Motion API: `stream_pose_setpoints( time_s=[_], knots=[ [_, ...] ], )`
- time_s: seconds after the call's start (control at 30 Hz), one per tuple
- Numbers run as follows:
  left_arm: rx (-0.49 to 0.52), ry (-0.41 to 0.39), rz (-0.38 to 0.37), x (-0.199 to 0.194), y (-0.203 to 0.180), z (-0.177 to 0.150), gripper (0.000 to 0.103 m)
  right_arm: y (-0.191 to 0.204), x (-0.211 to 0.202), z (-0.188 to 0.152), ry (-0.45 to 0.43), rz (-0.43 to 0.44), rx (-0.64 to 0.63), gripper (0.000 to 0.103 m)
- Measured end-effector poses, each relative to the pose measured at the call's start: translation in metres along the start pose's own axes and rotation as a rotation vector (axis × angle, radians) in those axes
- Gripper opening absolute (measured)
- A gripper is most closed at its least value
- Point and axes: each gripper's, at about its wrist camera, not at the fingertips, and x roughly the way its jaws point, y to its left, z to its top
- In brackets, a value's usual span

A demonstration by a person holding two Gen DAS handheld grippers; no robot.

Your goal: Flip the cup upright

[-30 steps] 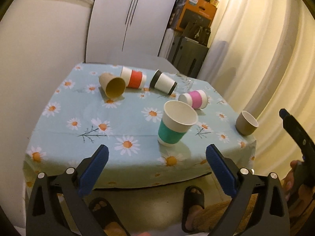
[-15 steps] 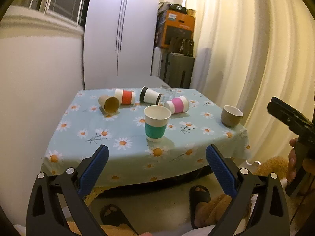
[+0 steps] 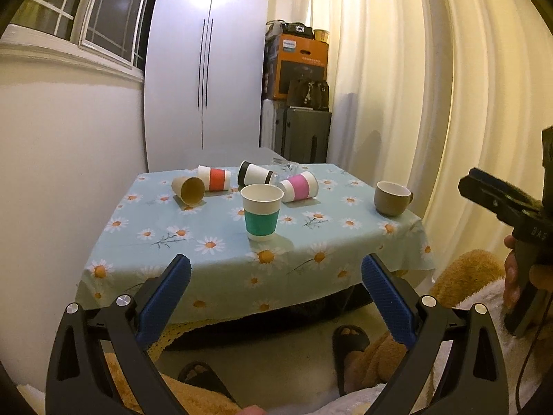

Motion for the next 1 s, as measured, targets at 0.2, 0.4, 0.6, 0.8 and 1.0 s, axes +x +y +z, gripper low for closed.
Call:
stream_pose_setpoints(
  time_s=[0.2, 0.4, 0.6, 0.8, 1.0],
  knots=[
    [-0.02, -0.023, -0.002, -0.005, 0.009, -0.005, 0.096, 0.009, 0.001, -0.007, 0.012, -0.005, -0.054, 0.098],
    [-0.027, -0.027, 0.003, -0.006, 0.015, -0.008, 0.096, 0.012, -0.002, -0.01, -0.001, -0.023, -0.076, 0.098],
    [-0.011, -0.013, 0.004, -0.003, 0.013, -0.008, 0.096, 0.01, 0.002, -0.011, 0.019, -0.027, -0.069, 0.098],
    [0.01, -0.004, 0.008, -0.002, 0.007, -0.011, 0.096, 0.009, 0.004, -0.013, 0.037, -0.024, -0.061, 0.098],
    [0.015, -0.003, 0.006, -0.002, 0.006, -0.012, 0.096, 0.011, 0.006, -0.015, 0.046, -0.029, -0.073, 0.098]
  ],
)
